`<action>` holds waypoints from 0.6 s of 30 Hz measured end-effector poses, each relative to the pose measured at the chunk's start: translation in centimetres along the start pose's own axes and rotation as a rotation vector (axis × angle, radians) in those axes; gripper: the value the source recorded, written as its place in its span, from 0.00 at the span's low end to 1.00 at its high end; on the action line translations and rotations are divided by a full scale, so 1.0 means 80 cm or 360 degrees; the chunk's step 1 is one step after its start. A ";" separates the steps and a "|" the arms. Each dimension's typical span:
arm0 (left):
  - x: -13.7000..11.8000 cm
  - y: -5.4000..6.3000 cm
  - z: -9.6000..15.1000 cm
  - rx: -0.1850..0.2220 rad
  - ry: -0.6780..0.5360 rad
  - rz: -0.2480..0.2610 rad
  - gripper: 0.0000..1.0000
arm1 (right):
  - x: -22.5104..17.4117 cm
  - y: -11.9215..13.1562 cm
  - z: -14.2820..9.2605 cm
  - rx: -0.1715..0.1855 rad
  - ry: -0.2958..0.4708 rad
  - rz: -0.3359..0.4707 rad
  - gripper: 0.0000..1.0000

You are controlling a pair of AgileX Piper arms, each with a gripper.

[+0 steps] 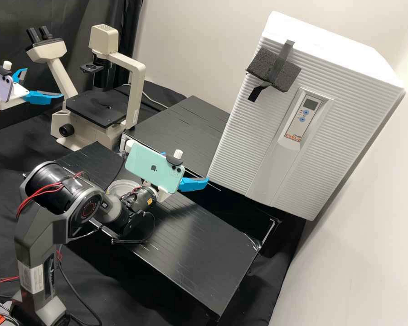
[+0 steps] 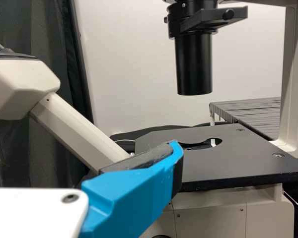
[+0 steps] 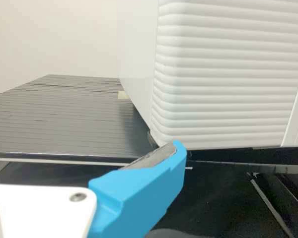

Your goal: Open the petri dish lid.

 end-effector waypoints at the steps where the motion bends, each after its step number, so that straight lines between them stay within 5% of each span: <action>1: 0.000 0.000 0.000 0.0000 0.0000 0.0000 1.00 | 0.000 0.000 0.000 0.0000 0.0000 0.0000 1.00; 12: 0.000 0.000 0.000 0.0000 0.0000 0.0000 1.00 | -0.013 -0.001 0.001 0.0009 0.0004 -0.0002 1.00; 18: 0.000 0.000 0.000 0.0000 0.0000 0.0000 1.00 | -0.066 0.006 -0.009 0.0048 0.0162 0.0010 1.00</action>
